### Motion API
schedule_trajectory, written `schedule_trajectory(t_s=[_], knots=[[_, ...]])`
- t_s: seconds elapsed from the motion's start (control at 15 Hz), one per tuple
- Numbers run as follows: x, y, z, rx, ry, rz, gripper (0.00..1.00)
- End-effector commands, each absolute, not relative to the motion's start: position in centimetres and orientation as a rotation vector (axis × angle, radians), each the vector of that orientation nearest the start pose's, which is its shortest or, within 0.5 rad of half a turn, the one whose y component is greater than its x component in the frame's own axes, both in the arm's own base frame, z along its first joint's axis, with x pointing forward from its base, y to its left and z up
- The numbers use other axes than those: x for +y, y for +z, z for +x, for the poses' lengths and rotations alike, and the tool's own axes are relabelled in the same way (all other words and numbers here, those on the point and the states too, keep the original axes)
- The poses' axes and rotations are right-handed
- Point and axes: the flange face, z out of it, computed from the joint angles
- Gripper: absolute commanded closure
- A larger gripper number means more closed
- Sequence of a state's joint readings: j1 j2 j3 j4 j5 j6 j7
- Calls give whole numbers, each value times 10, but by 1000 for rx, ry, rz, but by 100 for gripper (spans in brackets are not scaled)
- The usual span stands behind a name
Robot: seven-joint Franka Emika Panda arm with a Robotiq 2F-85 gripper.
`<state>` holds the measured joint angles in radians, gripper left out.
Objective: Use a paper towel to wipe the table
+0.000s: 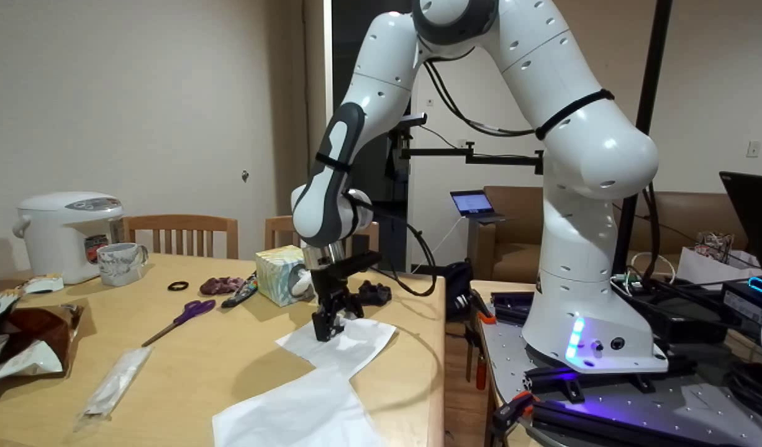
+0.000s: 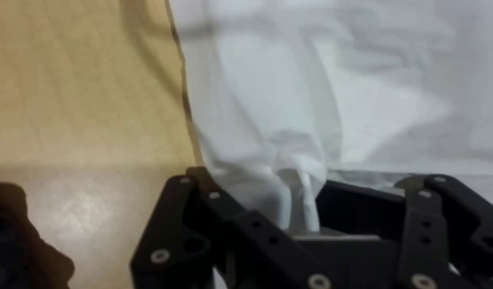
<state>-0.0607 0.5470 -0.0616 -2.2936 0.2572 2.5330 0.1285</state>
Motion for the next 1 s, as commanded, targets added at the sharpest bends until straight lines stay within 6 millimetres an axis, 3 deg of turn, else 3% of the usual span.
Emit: schedule_trajectory(t_s=[0.0,0.27,0.6,0.93], knots=[[-66,87,429,828,431,-2884,100],[-72,101,407,903,336,-2848,100],[-79,127,405,949,206,-2862,100],[-75,122,398,923,246,-2833,100]])
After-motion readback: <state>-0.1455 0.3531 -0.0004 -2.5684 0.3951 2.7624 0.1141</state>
